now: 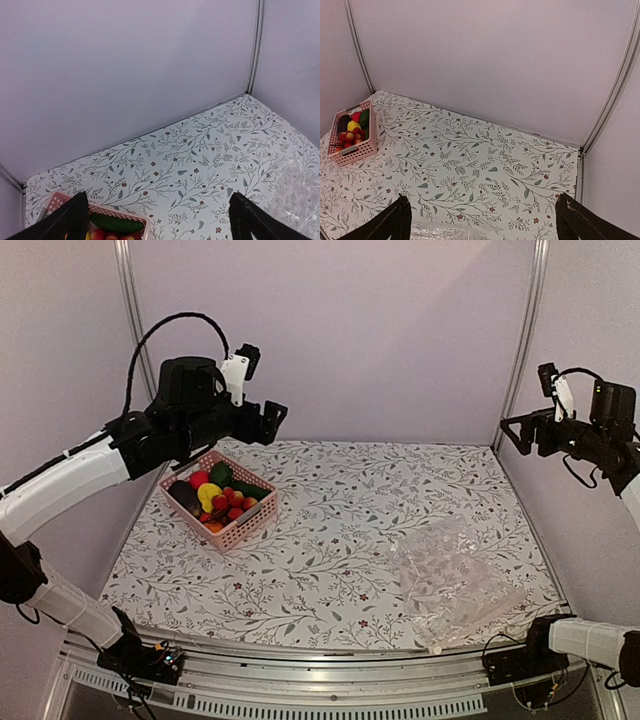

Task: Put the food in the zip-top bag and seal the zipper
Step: Adjust the zipper food storage bag at the center of the board.

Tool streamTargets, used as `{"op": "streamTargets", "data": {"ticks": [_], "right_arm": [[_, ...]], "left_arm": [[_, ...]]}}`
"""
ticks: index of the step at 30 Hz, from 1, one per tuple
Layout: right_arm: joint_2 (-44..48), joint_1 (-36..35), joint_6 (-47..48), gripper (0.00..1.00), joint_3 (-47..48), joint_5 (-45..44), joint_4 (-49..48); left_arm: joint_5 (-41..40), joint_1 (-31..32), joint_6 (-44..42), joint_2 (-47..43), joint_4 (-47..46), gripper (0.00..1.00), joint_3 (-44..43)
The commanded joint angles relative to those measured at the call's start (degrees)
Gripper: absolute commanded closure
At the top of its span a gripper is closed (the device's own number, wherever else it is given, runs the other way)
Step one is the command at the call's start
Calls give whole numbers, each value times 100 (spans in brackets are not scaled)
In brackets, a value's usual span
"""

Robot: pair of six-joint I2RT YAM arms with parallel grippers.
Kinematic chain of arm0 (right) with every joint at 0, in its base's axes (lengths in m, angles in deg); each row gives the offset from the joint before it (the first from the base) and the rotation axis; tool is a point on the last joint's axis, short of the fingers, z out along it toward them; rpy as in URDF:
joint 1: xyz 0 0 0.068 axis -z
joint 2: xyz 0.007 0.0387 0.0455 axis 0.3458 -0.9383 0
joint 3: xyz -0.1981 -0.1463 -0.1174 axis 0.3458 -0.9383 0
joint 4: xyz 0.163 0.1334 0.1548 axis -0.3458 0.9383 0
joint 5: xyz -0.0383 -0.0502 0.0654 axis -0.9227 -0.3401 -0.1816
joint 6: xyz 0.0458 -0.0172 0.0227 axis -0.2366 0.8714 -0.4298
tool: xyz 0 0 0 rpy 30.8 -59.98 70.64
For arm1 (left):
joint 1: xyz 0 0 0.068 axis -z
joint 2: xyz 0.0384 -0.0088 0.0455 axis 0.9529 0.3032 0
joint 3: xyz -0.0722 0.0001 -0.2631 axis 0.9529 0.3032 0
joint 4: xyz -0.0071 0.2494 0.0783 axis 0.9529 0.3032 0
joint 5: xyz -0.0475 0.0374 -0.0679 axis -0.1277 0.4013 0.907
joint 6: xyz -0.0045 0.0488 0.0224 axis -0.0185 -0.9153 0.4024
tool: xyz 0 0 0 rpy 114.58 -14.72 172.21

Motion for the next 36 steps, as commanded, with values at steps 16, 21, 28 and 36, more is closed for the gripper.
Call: {"op": "streamTargets", "data": {"ticks": [16, 21, 28, 36], "right_arm": [[1474, 24, 2928, 6, -1290, 1002, 2319], [1713, 23, 3374, 17, -1542, 773, 2924], [1881, 24, 3930, 19, -1730, 213, 3246], [1886, 24, 3719, 13, -1732, 273, 3069]], "left_arm": [[2158, 452, -234, -80, -1408, 32, 1916], [1379, 693, 471, 310, -486, 35, 1407], [678, 1102, 1184, 645, -35, 31, 1143], [-385, 880, 1272, 998, 893, 25, 740]]}}
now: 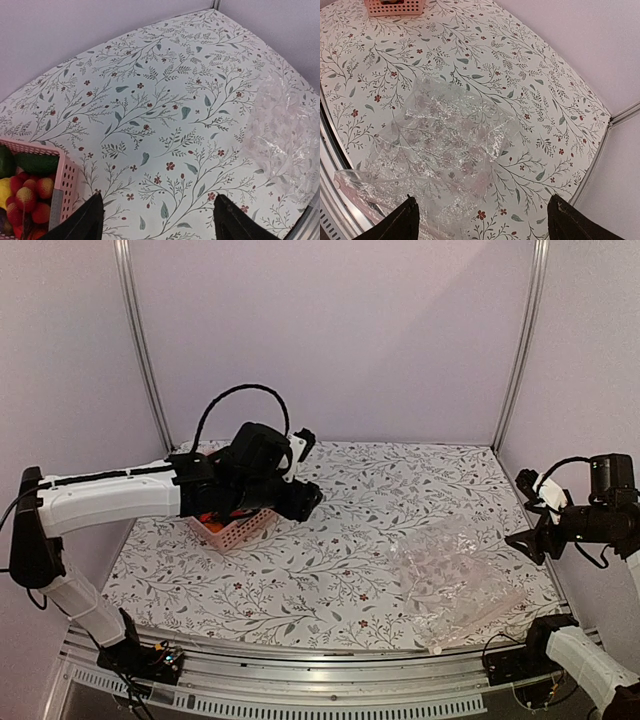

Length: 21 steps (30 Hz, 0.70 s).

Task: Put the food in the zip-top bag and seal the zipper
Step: Adjust the zipper food storage bag at the center of the board.

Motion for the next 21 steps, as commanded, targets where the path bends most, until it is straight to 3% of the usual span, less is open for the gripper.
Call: {"op": "streamTargets", "data": {"ticks": [1, 6, 13, 21], "right_arm": [[-38, 23, 94, 13, -48, 9, 33], [-305, 24, -12, 14, 18, 190, -148], [-450, 15, -525, 13, -106, 457, -1214], [-956, 15, -1162, 13, -282, 1438, -2198]], "left_arm": [[-760, -336, 146, 324, 981, 26, -550], [-540, -967, 344, 805, 1524, 29, -976], [-401, -1544, 423, 1651, 1488, 17, -1451], [-39, -1923, 282, 2458, 1475, 17, -1967]]}}
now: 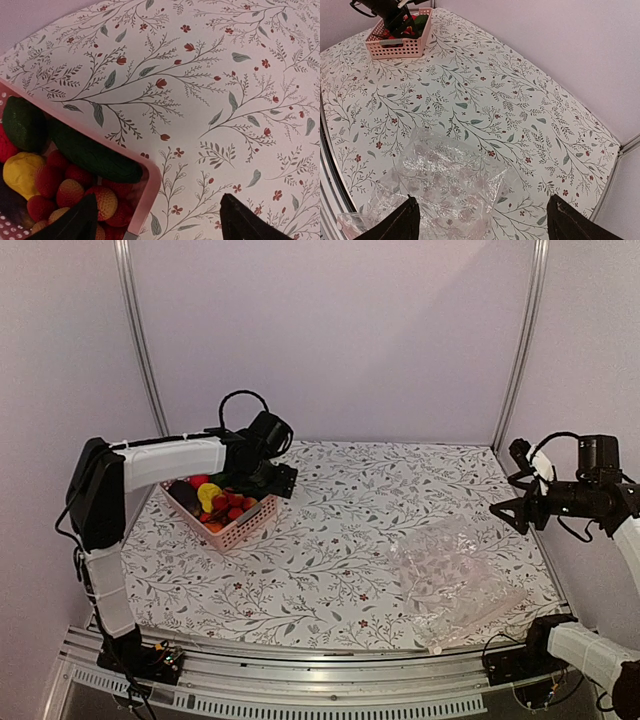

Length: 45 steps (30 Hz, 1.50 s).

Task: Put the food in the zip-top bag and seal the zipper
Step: Adjust the zipper food storage bag at the center of the board.

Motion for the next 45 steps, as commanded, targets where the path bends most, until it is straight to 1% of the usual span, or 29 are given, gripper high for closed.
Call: {"op": "streamTargets", "data": {"ticks": [1, 4, 9, 14, 18, 21, 27, 32, 34, 37, 40, 42, 44, 45], "right_arm": [[-218, 15, -629, 14, -317, 756, -926], [-246, 15, -921, 13, -681, 813, -1487], [-100, 15, -1646, 13, -1382, 615, -2547], [101, 15, -1821, 12, -1462, 414, -2712], [184, 15, -1869, 12, -1514, 329, -2742], [196, 15, -1854, 11, -1524, 320, -2748], [132, 15, -1830, 11, -1538, 276, -2731], [103, 15, -1820, 11, -1536, 359, -2731], [51, 11, -1818, 11, -1520, 388, -2715], [5, 7, -1825, 11, -1498, 430, -2707], [-16, 7, -1781, 11, -1489, 412, -2716], [-24, -2, -1769, 11, -1496, 400, -2705], [-12, 0, -1757, 11, -1497, 462, -2681], [-8, -1, -1735, 11, -1498, 511, -2652]], "left_arm": [[288, -250, -79, 326, 119, 18, -296], [368, -285, -83, 407, 132, 22, -278], [647, -278, -135, 417, 72, 26, -107], [987, -169, -224, 394, -10, 27, 94], [1030, -22, -286, 441, -37, 28, 229], [1013, 211, -290, 323, -28, 30, 368], [910, 1268, -444, -395, -120, 30, 1175], [606, 1789, 68, -1335, 16, 29, 2299], [439, 1977, 184, -1781, 93, 28, 2534], [186, 2130, 137, -2372, 79, 24, 2573], [116, 2142, -73, -2761, -236, 22, 2486], [38, 2132, -235, -2939, -557, 20, 2481], [-202, 2063, -280, -2982, -786, 19, 2438], [-263, 2026, -306, -2931, -834, 21, 2342]]}}
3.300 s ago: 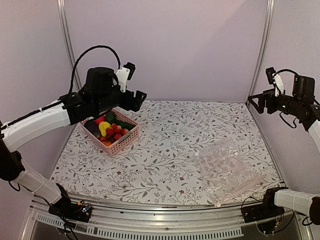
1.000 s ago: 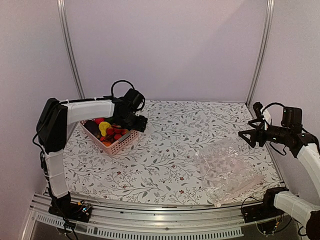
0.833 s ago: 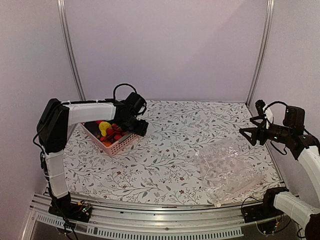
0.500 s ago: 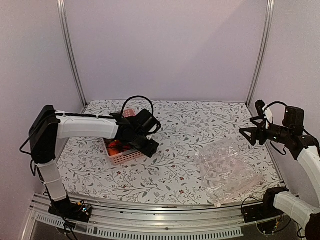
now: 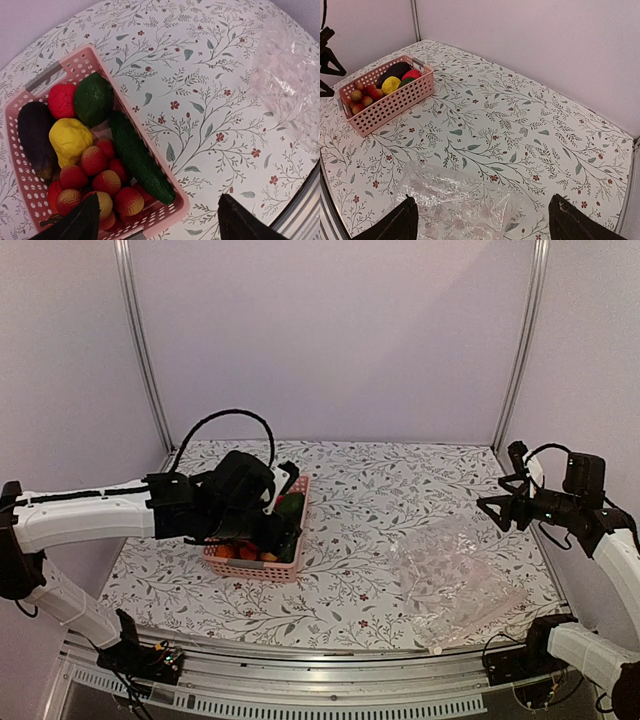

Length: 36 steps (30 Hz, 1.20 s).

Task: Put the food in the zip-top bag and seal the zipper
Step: Adjust the zipper food storage bag at the center of the board.

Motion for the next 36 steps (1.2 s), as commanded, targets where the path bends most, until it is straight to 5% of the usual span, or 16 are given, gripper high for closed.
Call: {"op": "streamTargets", "data": {"ticks": [1, 9, 16, 24, 36], "right_arm": [[3, -1, 107, 11, 1, 153, 95], [179, -2, 1807, 18, 813, -286, 1926], [354, -2, 3243, 32, 1090, -944, 3543], [753, -2, 3362, 35, 1234, -838, 4094], [729, -2, 3490, 39, 1205, -598, 4539]], "left_arm": [[-384, -54, -246, 74, -537, 22, -338], [747, 346, -253, 1457, -761, 30, -1816], [1082, 530, 571, 2769, -823, 29, -2535], [2048, 591, 1499, 3475, -1323, 36, -2580], [2036, 453, 1079, 4468, -1387, 39, -3288]]}}
